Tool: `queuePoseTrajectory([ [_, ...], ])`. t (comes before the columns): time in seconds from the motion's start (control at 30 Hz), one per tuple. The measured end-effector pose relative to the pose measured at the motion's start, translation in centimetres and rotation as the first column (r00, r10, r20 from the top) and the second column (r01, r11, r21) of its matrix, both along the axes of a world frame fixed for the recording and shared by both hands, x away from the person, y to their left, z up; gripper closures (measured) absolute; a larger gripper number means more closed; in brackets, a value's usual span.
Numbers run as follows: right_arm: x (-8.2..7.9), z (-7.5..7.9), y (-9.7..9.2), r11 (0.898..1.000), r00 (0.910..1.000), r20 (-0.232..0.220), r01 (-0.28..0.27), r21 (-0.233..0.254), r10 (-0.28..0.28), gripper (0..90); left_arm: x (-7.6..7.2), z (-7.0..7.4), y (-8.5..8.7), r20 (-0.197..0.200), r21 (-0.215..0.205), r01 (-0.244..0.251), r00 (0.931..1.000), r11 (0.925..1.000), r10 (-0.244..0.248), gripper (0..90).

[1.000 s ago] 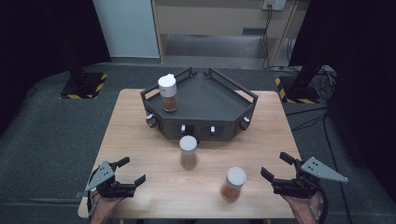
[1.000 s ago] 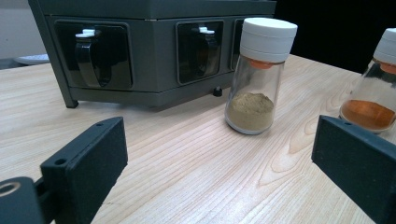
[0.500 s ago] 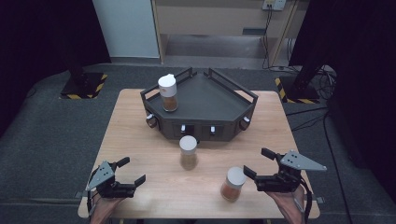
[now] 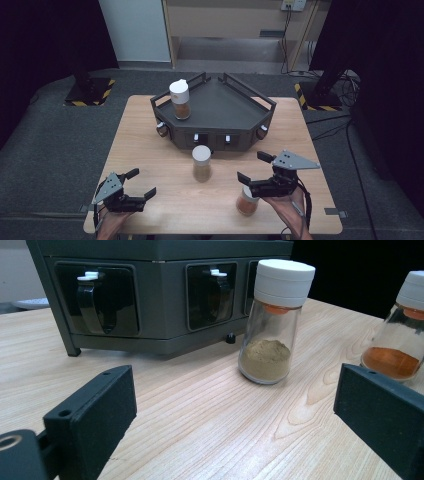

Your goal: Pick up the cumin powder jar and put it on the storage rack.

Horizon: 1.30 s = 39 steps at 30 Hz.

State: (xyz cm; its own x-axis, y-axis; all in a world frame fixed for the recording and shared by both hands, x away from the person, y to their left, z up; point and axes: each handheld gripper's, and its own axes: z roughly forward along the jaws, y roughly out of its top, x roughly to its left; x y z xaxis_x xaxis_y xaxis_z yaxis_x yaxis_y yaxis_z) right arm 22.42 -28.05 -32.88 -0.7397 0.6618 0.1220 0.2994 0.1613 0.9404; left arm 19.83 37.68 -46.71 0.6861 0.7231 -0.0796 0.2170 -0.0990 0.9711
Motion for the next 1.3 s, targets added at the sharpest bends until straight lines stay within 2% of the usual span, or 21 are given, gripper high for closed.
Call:
queuePoseTrajectory([
  [0.27, 1.3, 1.1, 2.4, 1.000, 0.9997, -0.023, 0.008, -0.023, -0.009, 5.3, 0.0, 0.0, 0.0, -0.002, -0.003, 0.000, 1.0000, 1.0000, 0.000, 2.4],
  [0.6, 1.7, 2.5, 7.1, 0.996, 0.9999, -0.005, 0.014, -0.089, -0.015, 5.9, 0.6, 0.1, -0.2, -0.003, -0.005, 0.011, 0.9999, 0.9999, -0.011, 2.4],
  [0.9, 3.4, 2.0, 10.5, 0.994, 0.9991, -0.042, 0.000, -0.114, -0.005, 6.5, 0.8, 0.1, -0.2, -0.001, -0.003, 0.020, 0.9998, 0.9998, -0.020, 2.4],
  [1.0, 3.9, 2.0, 11.8, 0.991, 0.9979, -0.061, 0.013, -0.129, -0.021, 6.9, 0.8, 0.1, -0.2, -0.003, -0.002, 0.018, 0.9998, 0.9998, -0.018, 2.4],
  [1.13, 4.1, 1.7, 13.2, 0.988, 0.9978, -0.051, 0.035, -0.154, -0.043, 7.5, 0.7, 0.1, -0.2, 0.000, -0.003, 0.018, 0.9998, 0.9998, -0.018, 2.4],
  [1.27, 4.5, 1.2, 14.0, 0.986, 0.9960, -0.065, 0.051, -0.156, -0.062, 8.1, 0.8, 0.1, -0.2, 0.000, -0.001, 0.020, 0.9998, 0.9998, -0.020, 2.4],
  [1.3, 4.8, 0.9, 14.6, 0.983, 0.9947, -0.072, 0.061, -0.172, -0.074, 8.4, 0.7, 0.1, -0.2, 0.001, -0.001, 0.020, 0.9998, 0.9998, -0.020, 2.4],
])
